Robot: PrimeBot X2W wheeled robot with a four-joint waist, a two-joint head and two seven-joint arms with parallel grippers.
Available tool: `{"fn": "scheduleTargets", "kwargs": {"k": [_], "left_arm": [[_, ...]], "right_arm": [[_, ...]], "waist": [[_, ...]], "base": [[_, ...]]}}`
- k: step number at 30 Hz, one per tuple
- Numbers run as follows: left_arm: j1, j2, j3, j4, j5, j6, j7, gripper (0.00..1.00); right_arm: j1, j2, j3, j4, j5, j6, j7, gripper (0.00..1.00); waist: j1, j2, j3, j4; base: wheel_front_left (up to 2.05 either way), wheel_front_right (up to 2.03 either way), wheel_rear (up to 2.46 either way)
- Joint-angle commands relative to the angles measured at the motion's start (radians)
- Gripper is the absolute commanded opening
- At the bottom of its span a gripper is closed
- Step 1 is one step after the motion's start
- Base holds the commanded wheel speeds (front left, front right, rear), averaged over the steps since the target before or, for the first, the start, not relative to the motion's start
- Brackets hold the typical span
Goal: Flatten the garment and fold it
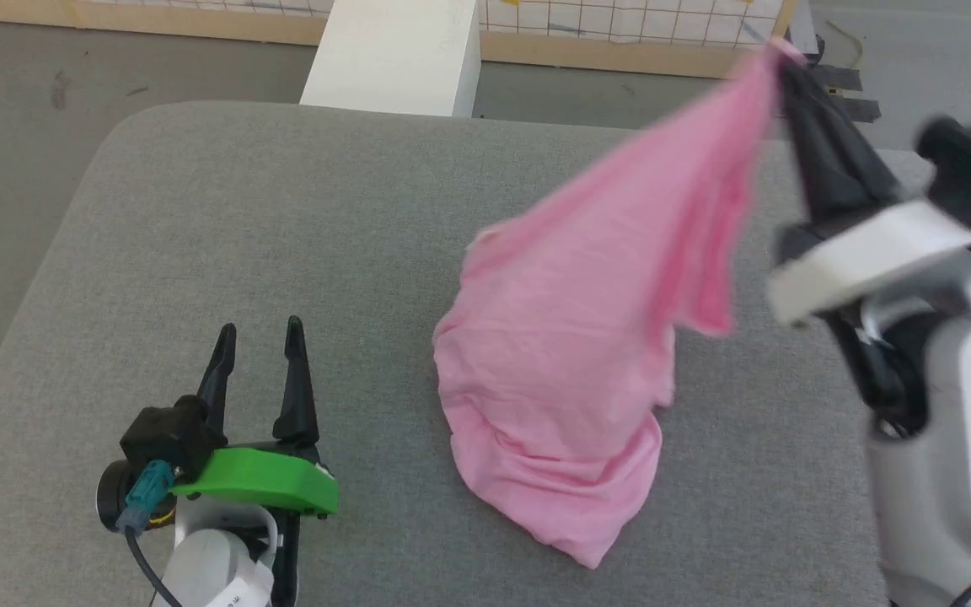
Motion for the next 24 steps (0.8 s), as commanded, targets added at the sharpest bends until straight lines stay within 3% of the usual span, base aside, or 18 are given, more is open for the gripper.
{"fn": "scheduleTargets", "kwargs": {"k": [1,6,11,14,19,24], "left_arm": [[-0.012,-0.004,-0.003,0.001,0.016,-0.005,-0.004,1.00],[-0.014,-0.008,-0.016,0.002,0.016,-0.008,-0.004,1.00],[-0.014,-0.009,-0.014,0.005,0.015,-0.010,-0.004,1.00],[-0.010,-0.009,-0.011,0.007,0.017,-0.011,-0.004,1.00],[-0.016,-0.008,-0.007,0.014,0.018,-0.019,-0.004,1.00],[-0.039,-0.007,-0.024,0.021,0.017,-0.030,-0.001,1.00]], "right_arm": [[0.051,-0.002,-0.068,0.038,-0.064,-0.002,0.024,0.00],[0.172,-0.002,-0.321,0.155,-0.216,-0.002,0.072,0.00],[0.267,-0.002,-0.461,0.216,-0.237,-0.002,0.126,0.00],[0.308,-0.002,-0.504,0.222,-0.227,-0.002,0.129,1.00],[0.360,-0.002,-0.499,0.200,-0.190,-0.002,0.062,1.00],[0.413,-0.002,-0.352,0.142,-0.134,-0.002,-0.064,1.00]], "waist": [[0.0000,0.0000,0.002,0.003],[0.0000,0.0000,0.005,0.012],[0.0000,0.0000,0.008,0.008],[0.0000,0.0000,0.011,-0.005],[0.0000,0.0000,0.010,-0.029],[0.0000,0.0000,0.017,-0.068]], "base": [[0.00,0.00,0.00],[0.00,0.00,0.00],[0.00,0.00,0.00],[0.00,0.00,0.00],[0.00,0.00,0.00],[0.00,0.00,0.00]]}}
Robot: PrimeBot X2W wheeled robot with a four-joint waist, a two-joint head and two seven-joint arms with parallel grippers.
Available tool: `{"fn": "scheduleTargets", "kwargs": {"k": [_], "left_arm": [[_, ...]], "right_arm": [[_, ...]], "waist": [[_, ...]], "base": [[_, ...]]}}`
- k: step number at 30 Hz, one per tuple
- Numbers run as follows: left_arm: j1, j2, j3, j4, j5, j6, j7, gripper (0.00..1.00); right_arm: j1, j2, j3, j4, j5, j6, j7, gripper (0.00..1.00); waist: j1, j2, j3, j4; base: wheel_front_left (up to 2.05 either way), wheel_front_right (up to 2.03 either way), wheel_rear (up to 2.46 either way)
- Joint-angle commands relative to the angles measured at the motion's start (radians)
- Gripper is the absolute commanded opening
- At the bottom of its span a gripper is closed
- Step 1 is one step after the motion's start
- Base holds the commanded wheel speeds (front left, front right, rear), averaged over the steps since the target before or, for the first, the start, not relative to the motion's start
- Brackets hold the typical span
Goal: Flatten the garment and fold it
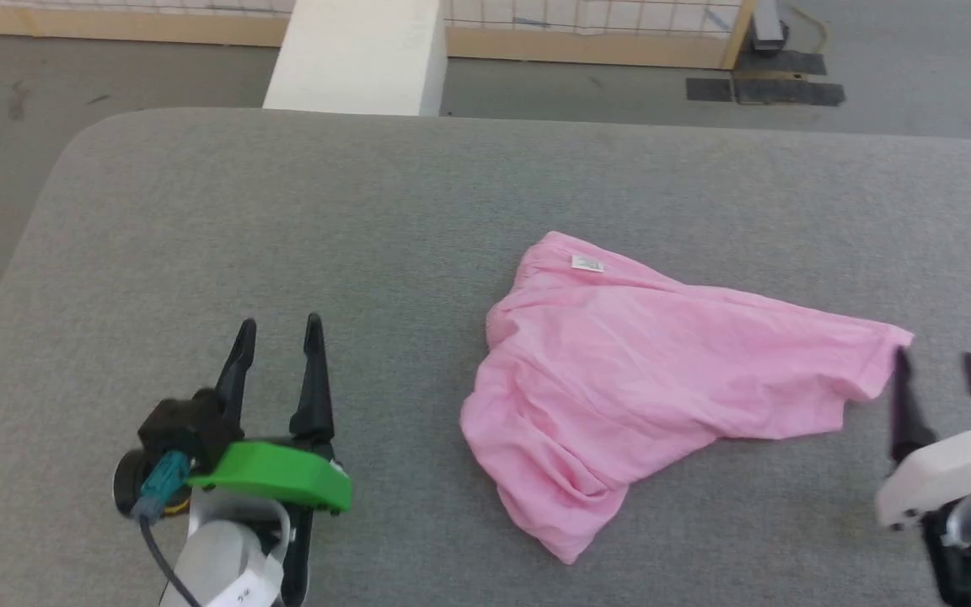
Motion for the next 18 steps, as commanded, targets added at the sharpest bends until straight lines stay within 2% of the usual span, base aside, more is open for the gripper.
{"fn": "scheduleTargets", "kwargs": {"k": [1,7,18], "left_arm": [[-0.043,-0.001,-0.008,0.003,0.016,-0.006,0.005,1.00],[-0.202,0.000,-0.063,0.063,0.031,-0.015,0.129,1.00],[-0.523,0.008,-0.150,0.352,0.032,-0.040,0.485,1.00]], "right_arm": [[0.023,0.000,0.046,-0.020,0.013,-0.001,-0.032,1.00],[0.036,0.000,0.196,-0.071,0.038,-0.001,-0.105,1.00],[-0.003,0.000,0.297,-0.075,0.064,-0.001,-0.122,1.00]], "waist": [[0.0000,0.0000,0.012,-0.030],[0.0000,0.0000,0.062,-0.102],[0.0000,0.0000,0.161,-0.238]], "base": [[0.00,0.00,0.00],[0.00,0.00,0.00],[0.00,0.00,0.00]]}}
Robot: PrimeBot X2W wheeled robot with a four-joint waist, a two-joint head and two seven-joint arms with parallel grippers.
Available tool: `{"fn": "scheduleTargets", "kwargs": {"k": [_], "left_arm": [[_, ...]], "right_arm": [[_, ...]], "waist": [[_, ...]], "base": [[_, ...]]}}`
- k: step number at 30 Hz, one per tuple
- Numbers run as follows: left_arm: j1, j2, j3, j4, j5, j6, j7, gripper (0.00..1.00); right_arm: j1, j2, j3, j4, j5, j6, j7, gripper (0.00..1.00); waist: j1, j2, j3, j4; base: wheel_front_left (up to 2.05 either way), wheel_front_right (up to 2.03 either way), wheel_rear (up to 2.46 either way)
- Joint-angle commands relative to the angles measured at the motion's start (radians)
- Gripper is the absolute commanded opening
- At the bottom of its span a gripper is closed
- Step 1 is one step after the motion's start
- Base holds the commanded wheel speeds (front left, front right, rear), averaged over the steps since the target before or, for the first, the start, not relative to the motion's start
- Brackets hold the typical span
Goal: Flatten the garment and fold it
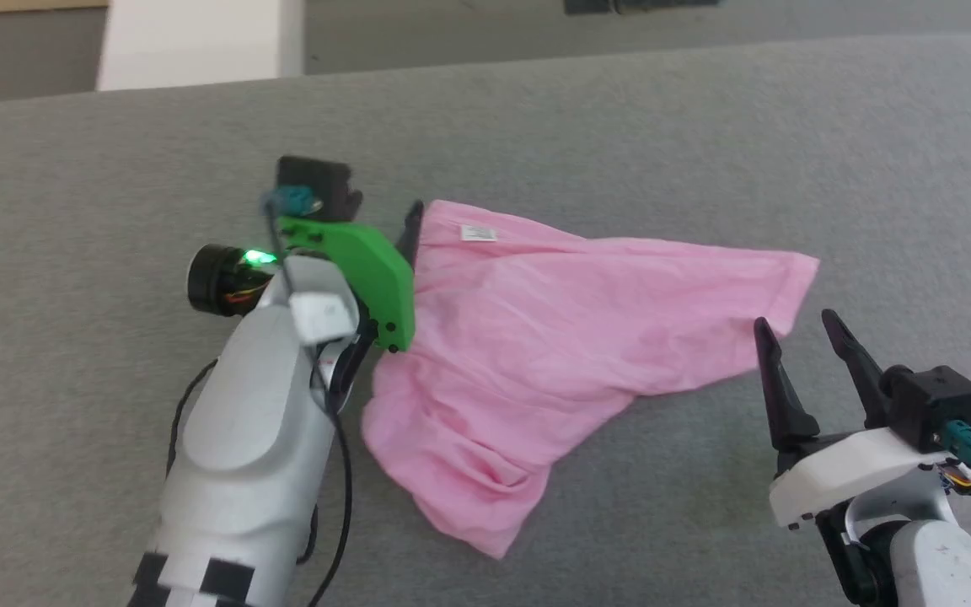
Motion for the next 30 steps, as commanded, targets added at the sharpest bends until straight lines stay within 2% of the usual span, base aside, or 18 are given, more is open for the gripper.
{"fn": "scheduleTargets", "kwargs": {"k": [1,6,14,16,17,18,19,20,24,30], "left_arm": [[-0.031,0.008,-0.011,0.033,0.003,-0.007,0.045,1.00],[-0.104,0.031,-0.035,0.115,0.027,0.003,0.162,1.00],[-0.181,0.083,-0.081,0.211,0.114,0.074,0.277,1.00],[-0.191,0.094,-0.099,0.233,0.134,0.079,0.310,1.00],[-0.192,0.092,-0.104,0.243,0.133,0.075,0.331,0.93],[-0.192,0.088,-0.106,0.248,0.128,0.070,0.344,0.58],[-0.190,0.085,-0.108,0.253,0.122,0.062,0.357,0.11],[-0.187,0.084,-0.111,0.257,0.117,0.053,0.370,0.00],[-0.177,0.079,-0.108,0.234,0.099,0.046,0.342,0.00],[-0.106,0.075,-0.044,0.134,0.054,0.113,0.146,0.00]], "right_arm": [[-0.014,0.000,0.005,0.004,0.010,-0.002,-0.010,1.00],[-0.028,0.000,0.030,0.023,0.027,-0.002,-0.024,1.00],[-0.051,0.000,0.060,0.049,0.040,-0.002,-0.044,1.00],[-0.056,0.000,0.064,0.053,0.041,-0.002,-0.047,1.00],[-0.059,0.000,0.066,0.056,0.042,-0.002,-0.049,1.00],[-0.060,0.000,0.068,0.057,0.042,-0.002,-0.050,1.00],[-0.062,0.000,0.069,0.058,0.042,-0.002,-0.051,1.00],[-0.063,0.000,0.069,0.060,0.040,-0.002,-0.052,1.00],[-0.076,0.000,0.071,0.060,0.030,-0.002,-0.049,1.00],[-0.129,0.000,0.050,0.044,-0.016,-0.002,-0.037,1.00]], "waist": [[0.0000,0.0000,0.059,-0.065],[0.0000,0.0000,0.084,-0.100],[0.0000,0.0000,0.108,-0.123],[0.0000,0.0000,0.112,-0.125],[0.0000,0.0000,0.114,-0.125],[0.0000,0.0000,0.115,-0.124],[0.0000,0.0000,0.116,-0.121],[0.0000,0.0000,0.117,-0.118],[0.0000,0.0000,0.116,-0.105],[0.0000,0.0000,0.112,-0.062]], "base": [[0.00,0.00,0.00],[0.00,0.00,0.00],[0.00,0.00,0.00],[0.00,0.00,0.00],[0.00,0.00,0.00],[0.00,0.00,0.00],[0.00,0.00,0.00],[0.00,0.00,0.00],[0.00,0.00,0.00],[0.00,0.00,0.00]]}}
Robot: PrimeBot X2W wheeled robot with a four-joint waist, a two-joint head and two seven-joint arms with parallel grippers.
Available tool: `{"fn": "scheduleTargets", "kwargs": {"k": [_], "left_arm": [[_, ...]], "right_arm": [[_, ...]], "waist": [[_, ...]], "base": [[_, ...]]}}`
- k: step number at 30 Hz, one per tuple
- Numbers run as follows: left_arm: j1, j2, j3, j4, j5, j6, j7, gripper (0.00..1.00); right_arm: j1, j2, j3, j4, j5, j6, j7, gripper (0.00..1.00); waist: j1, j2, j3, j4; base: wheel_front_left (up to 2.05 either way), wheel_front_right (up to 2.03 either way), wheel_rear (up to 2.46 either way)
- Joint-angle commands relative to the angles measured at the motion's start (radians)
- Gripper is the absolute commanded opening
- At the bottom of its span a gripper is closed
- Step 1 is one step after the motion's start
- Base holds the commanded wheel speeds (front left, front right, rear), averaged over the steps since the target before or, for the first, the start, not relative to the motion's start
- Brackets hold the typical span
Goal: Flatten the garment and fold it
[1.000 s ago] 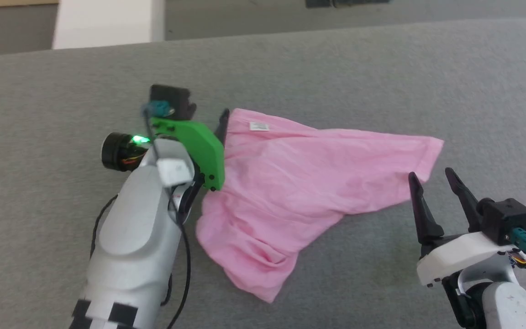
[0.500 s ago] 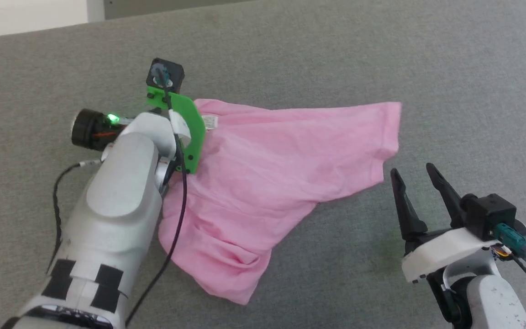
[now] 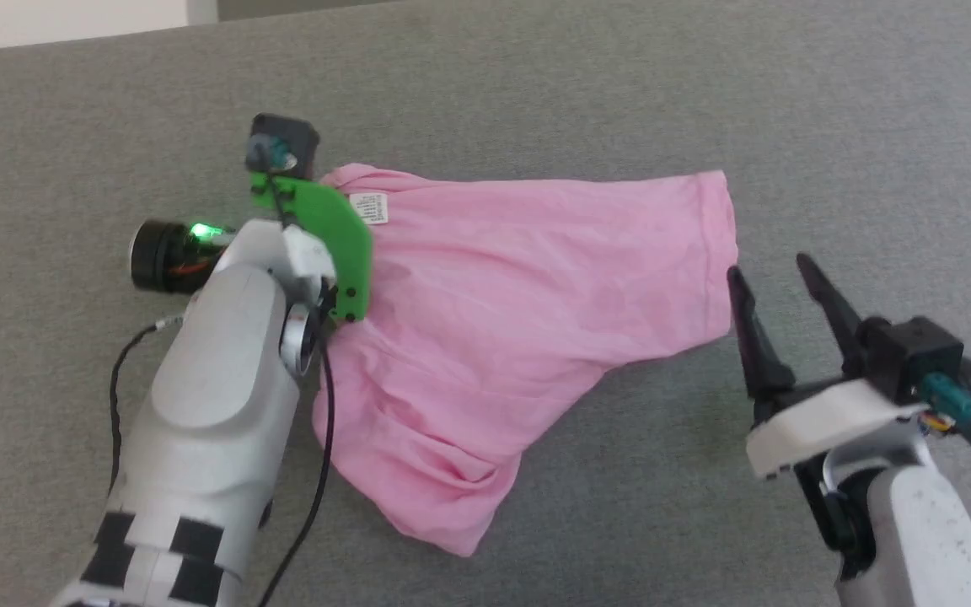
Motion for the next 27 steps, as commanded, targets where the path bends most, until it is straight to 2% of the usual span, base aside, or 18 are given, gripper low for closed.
{"fn": "scheduleTargets", "kwargs": {"k": [1,7,20,27], "left_arm": [[0.037,0.004,0.015,-0.024,-0.018,0.012,-0.035,0.00],[0.147,-0.014,0.037,-0.151,-0.066,0.020,-0.116,0.00],[0.170,-0.039,-0.023,-0.284,-0.074,0.012,-0.109,0.00],[0.156,-0.048,-0.047,-0.296,-0.079,0.010,-0.109,0.00]], "right_arm": [[-0.035,0.000,-0.007,-0.007,-0.018,-0.002,0.005,1.00],[-0.172,0.000,-0.053,0.047,-0.062,-0.002,0.099,1.00],[-0.565,0.001,-0.147,0.430,-0.099,-0.002,0.588,1.00],[-0.669,0.000,-0.170,0.570,-0.157,-0.002,0.754,1.00]], "waist": [[-0.0001,0.0000,-0.001,0.026],[-0.0001,0.0000,0.009,0.088],[-0.0001,0.0000,0.075,0.163],[-0.0001,0.0000,0.097,0.182]], "base": [[0.00,0.00,0.00],[0.00,0.00,0.00],[0.00,0.00,0.00],[0.00,0.00,0.00]]}}
